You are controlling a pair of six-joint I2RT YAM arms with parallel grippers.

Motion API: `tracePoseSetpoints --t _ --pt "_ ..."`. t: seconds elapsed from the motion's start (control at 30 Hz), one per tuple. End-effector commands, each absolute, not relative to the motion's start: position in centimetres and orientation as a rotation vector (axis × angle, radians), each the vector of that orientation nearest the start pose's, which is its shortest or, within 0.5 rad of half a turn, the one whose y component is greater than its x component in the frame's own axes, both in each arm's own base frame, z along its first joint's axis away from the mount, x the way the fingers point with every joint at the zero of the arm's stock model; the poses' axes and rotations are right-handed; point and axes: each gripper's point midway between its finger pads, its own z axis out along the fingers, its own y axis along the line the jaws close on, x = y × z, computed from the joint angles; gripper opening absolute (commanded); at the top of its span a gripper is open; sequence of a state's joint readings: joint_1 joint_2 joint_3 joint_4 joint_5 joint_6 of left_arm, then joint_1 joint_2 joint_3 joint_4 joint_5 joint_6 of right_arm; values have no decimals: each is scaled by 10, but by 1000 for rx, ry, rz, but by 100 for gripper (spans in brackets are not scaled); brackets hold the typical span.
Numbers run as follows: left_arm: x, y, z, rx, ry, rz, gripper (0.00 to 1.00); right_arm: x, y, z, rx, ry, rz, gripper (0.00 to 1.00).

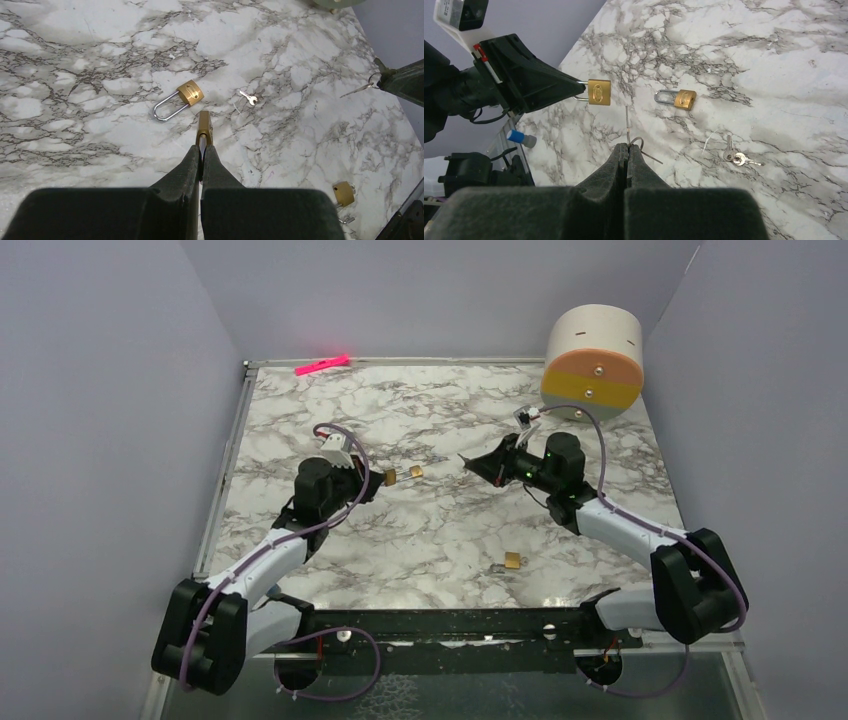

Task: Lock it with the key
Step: Place the lock at the center of the board.

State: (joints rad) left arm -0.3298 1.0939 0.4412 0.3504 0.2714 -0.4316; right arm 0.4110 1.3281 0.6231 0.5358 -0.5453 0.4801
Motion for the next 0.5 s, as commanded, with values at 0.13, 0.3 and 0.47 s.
tracePoseSetpoints --t 0.13,0.3,0.47 --pt "322 -177 147 79 1873 -771 0 315 257 186 -371 1795 1133 1" --pt "325 -186 146 109 1879 -809 0 317 258 183 -369 1799 1139 1" --pt "326 -199 141 157 1897 -852 0 321 259 180 -360 1810 1134 1"
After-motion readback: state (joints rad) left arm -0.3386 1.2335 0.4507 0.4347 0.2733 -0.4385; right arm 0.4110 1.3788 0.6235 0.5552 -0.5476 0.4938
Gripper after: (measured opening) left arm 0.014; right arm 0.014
